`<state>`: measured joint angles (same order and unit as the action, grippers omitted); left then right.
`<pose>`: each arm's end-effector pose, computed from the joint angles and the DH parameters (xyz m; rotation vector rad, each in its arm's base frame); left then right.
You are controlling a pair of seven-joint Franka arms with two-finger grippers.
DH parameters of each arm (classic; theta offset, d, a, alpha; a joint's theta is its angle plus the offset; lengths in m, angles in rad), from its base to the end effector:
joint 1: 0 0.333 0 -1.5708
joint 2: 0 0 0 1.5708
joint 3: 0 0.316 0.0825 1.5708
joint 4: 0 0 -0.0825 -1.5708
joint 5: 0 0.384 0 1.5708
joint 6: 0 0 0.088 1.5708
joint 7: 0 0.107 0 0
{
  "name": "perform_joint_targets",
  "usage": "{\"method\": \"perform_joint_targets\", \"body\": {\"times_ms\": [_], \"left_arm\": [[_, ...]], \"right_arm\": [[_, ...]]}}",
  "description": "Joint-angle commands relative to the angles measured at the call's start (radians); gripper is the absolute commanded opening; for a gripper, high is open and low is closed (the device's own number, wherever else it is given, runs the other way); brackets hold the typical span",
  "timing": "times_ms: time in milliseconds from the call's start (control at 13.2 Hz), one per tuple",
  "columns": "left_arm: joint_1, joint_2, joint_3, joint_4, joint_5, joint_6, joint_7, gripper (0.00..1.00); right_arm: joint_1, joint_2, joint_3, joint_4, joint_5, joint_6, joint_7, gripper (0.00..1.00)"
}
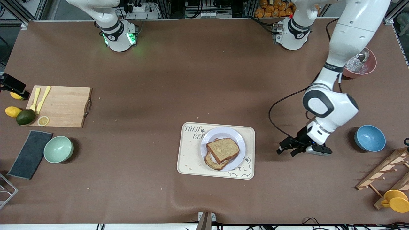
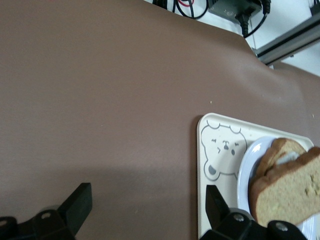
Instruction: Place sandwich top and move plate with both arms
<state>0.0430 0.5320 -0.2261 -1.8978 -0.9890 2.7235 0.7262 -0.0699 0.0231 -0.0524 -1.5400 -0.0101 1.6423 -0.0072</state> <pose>0.6439 -0.0781 0.2431 2.5595 0.0120 0.5212 0.5650 -0.0701 0.6328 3.1177 -0.1790 0.1224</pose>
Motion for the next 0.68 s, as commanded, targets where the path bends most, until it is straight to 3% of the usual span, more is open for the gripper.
{"method": "perform_joint_targets", "body": {"times_ms": [0,152,607], "left_arm": [[0.024,-0.105,0.06,-0.041,0.215,-0.175,-0.112,1.0],[0.031,-0.157,0.099,0.014,0.489,-0.337,-0.323,1.0],[0.025,-0.349,0.073,0.141,0.894,-0.679,-0.729,1.0]], "right_arm": [[-0.022,0.006,0.012,0.015,0.016,-0.012,0.0,1.0],[-0.024,0.006,0.012,0.015,0.016,-0.012,0.0,1.0],[-0.034,0.008,0.012,0.014,0.016,-0.012,0.0,1.0]]}}
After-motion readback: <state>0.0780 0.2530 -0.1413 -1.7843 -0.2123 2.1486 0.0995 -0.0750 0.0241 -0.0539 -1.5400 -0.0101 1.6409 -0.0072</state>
